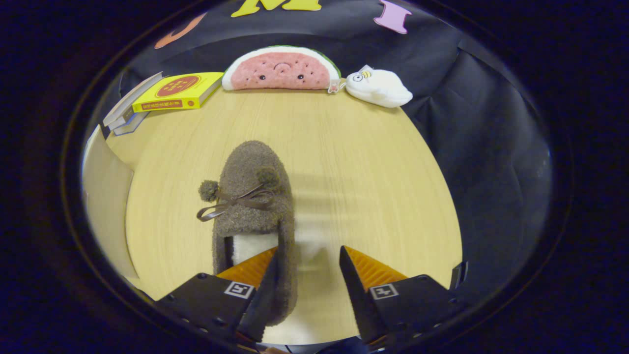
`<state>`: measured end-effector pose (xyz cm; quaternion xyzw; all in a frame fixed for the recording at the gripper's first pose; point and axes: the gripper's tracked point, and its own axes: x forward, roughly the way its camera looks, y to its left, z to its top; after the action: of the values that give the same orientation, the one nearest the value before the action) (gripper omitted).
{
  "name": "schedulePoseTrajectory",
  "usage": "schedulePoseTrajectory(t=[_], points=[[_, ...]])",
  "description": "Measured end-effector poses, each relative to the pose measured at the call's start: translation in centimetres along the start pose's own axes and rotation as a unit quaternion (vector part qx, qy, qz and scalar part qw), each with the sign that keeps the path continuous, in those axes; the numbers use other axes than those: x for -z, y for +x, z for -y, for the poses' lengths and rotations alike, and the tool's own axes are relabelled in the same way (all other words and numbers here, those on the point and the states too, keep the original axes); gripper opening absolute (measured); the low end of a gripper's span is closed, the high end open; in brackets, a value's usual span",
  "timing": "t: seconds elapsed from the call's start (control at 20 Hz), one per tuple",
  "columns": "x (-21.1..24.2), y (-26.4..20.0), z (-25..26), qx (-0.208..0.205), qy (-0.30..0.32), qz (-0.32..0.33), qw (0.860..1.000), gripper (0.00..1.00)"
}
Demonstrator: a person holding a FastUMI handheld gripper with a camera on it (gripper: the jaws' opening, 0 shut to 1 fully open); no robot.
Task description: Open the storage box then place both shoes into the box .Put the left shoe in first, then the right shoe, with the right side of both shoes facing outward in a uniform manner.
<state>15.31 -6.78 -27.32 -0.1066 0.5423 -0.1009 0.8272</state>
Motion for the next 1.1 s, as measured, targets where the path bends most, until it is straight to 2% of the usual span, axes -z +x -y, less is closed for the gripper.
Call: schedulePoseTrajectory(t=[0.05,0.1,0.15,0.3,0.35,0.4,0.55,0.75,0.95,1.1], points=[[0.0,0.0,-0.5,-0.009,-0.004,-0.003,1.0,0.6],[-0.1,0.1,-0.9,-0.019,-0.008,-0.001,1.0,0.43],[0.0,0.1,-1.6,-0.034,-0.008,-0.005,0.999,0.4],[-0.1,0.3,-1.8,-0.046,0.009,-0.01,0.999,0.1],[0.0,0.2,-1.7,-0.048,0.03,-0.008,0.998,0.09],[-0.2,0.3,-1.8,-0.052,0.037,-0.012,0.998,0.01],[-0.1,-0.1,-1.8,-0.062,0.045,-0.01,0.997,0.01],[0.2,-1.8,-2.4,-0.107,0.097,-0.027,0.989,0.0],[-0.8,-5.7,-3.1,-0.14,0.134,-0.012,0.981,0.0],[-2.5,-10.2,-4.8,-0.162,0.131,0.022,0.978,0.0]])
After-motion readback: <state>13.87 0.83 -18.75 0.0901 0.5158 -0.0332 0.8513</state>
